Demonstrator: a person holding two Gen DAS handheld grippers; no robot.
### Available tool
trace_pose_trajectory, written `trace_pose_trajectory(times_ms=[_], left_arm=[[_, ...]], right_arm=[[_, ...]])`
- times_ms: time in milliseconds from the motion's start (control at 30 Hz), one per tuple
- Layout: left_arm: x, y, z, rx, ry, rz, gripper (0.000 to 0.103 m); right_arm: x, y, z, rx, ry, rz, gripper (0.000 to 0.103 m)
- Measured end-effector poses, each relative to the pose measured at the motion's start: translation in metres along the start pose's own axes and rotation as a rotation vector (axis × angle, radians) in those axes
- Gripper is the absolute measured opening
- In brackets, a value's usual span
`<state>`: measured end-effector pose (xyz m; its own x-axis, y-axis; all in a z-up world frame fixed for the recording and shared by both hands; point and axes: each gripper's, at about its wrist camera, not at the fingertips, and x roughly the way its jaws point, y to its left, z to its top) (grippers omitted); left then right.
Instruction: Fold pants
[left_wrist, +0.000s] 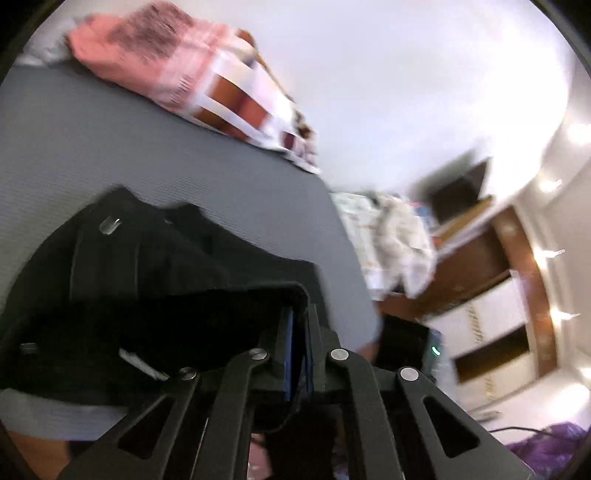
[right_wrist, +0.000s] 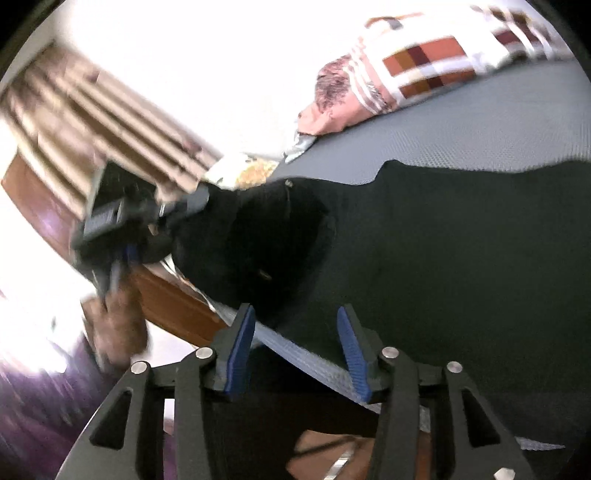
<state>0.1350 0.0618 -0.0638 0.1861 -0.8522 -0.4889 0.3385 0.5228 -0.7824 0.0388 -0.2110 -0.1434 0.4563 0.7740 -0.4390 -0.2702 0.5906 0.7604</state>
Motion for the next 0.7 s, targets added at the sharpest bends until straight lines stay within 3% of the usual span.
trace_pose_trajectory(times_ms=[100,133,267,333,433,633,700], left_arm=[[-0.019,0.01,0.002,-0.047,-0.069,-0.011,0.007],[-0.035,0.017,0.006,-0.068,-0.116,0.013,0.015],[-0.104,0.052,0.031,-0.033,-0.261,0.298,0.035],[-0.126,0.081,0.046,-0.038,-0.265,0.45,0.051],[-0.146,0.136,0.054,-0.134,-0.245,0.532,0.051],[-0.185,0.19,0.031,-0.179,-0.259,0.579,0.057],[-0.182,0.203,0.008,-0.219,-0.186,0.509,0.058]], right_arm=[[0.002,0.003,0.006,-0.001,0.005,0.009,0.047],[0.003,0.007,0.006,-0.028,0.011,0.005,0.047],[0.02,0.01,0.006,-0.059,0.05,0.0,0.05],[0.031,0.007,0.005,-0.03,0.064,0.011,0.05],[0.046,0.012,0.002,-0.031,0.091,0.013,0.05],[0.073,0.034,-0.003,-0.14,0.19,-0.032,0.05],[0.082,0.038,-0.003,-0.146,0.21,-0.028,0.05]])
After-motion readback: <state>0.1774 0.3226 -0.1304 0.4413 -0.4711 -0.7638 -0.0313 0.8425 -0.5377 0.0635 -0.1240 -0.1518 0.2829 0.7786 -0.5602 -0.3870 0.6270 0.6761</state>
